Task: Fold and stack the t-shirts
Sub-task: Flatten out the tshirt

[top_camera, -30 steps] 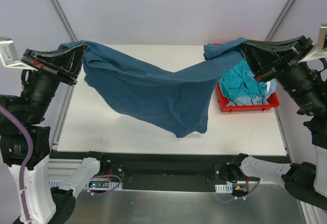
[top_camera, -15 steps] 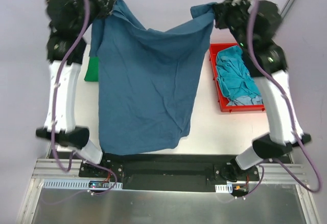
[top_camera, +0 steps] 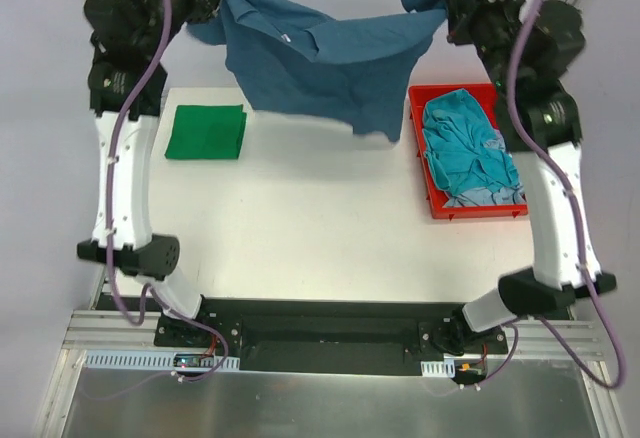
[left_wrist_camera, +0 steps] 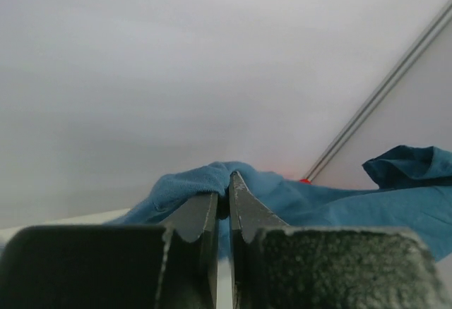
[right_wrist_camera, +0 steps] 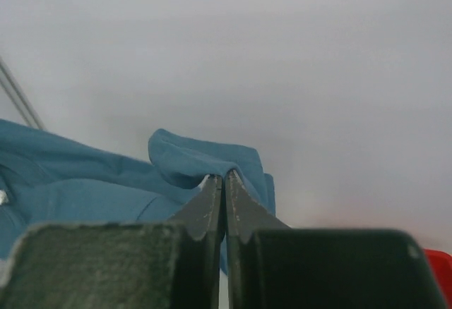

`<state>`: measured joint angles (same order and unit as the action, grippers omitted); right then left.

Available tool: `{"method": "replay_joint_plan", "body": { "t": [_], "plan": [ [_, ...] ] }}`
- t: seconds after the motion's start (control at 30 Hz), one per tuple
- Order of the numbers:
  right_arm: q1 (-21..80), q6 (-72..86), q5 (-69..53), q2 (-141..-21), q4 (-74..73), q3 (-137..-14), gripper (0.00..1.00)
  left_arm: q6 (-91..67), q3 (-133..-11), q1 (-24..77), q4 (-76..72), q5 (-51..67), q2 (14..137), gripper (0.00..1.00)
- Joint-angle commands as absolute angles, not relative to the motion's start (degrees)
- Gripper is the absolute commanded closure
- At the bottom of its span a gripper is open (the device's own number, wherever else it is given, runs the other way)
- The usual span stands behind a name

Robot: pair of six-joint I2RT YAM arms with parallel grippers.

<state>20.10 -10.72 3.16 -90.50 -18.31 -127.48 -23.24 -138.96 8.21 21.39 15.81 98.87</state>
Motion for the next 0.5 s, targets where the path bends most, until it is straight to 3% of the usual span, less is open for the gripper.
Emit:
{"method": "replay_joint_plan", "body": {
  "t": [0.0, 0.1, 0.23, 0.47],
  "plan": [
    [19.86, -8.89, -2.17, -77.37, -12.65, -112.47, 1.0, -22.06, -122.5, 8.09, 16.35, 16.79, 87.48, 1.0],
    [20.91, -3.8, -4.31, -69.02, -13.1, -92.19, 1.0, -21.53, -102.12, 8.09, 16.09, 14.52, 78.96, 1.0],
    [24.69, 6.83, 2.28, -57.59, -8.1, -63.96, 1.0, -22.42, -76.7, 8.09, 14.42, 7.92, 69.27, 1.0],
    [39.35, 27.3, 4.74, -51.51, -14.4, -38.6, 1.0, -25.13, -49.59, 8.09, 16.16, 0.38, 67.67, 1.0]
  ]
}}
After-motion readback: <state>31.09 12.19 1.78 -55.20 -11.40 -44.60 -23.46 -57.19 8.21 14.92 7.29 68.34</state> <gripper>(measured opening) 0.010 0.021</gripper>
